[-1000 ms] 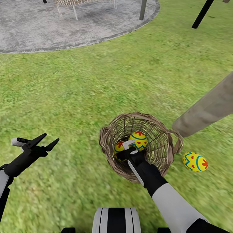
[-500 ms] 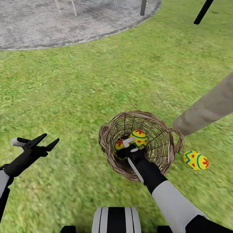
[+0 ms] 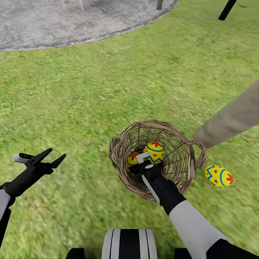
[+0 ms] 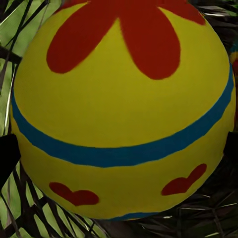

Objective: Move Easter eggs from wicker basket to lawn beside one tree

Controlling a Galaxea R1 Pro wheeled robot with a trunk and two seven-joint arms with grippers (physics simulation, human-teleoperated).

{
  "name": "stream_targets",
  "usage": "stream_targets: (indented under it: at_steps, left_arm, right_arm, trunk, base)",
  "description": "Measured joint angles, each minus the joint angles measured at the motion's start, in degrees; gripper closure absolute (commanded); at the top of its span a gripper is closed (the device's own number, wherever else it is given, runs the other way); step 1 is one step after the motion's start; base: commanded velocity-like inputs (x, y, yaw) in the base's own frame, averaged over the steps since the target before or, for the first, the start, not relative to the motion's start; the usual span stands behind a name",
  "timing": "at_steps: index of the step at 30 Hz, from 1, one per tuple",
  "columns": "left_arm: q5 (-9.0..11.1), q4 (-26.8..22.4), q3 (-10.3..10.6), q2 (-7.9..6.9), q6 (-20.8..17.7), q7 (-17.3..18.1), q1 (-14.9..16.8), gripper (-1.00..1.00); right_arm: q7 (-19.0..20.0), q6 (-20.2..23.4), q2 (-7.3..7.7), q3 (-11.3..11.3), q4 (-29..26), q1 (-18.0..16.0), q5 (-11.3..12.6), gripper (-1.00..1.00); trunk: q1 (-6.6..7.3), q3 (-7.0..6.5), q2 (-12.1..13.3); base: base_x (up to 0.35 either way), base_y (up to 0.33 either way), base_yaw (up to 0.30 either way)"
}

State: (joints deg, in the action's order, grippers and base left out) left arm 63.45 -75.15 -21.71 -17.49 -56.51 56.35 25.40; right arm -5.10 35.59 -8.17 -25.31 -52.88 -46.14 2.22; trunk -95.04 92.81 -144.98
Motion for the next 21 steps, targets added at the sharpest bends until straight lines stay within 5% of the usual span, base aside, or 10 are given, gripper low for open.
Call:
stream_targets:
  at_steps: [6, 7, 21]
  left_arm:
    - [0.01, 0.00, 0.00, 0.00, -0.01, -0.01, 0.00, -1.00]
    - [-0.01, 0.00, 0.00, 0.00, 0.00, -0.01, -0.01, -1.00]
    - [0.01, 0.01, 0.00, 0.02, -0.01, -0.01, 0.00, -1.00]
  right_arm:
    - [0.06, 0.03, -0.01, 0.00, -0.78, -0.03, -0.32, -1.00]
    - [0.06, 0.04, -0.01, 0.01, -1.30, -0.03, -0.34, 1.00]
    - [0.16, 0.03, 0.07, 0.00, -2.02, -0.03, -0.03, 1.00]
  trunk:
    - [-0.04, 0.44, -0.03]
    - [-0.06, 0.65, -0.04]
    - [-0.09, 0.88, -0.06]
  base:
    - [0.000, 0.000, 0.000]
    - [0.000, 0.000, 0.000]
    - [0.000, 0.000, 0.000]
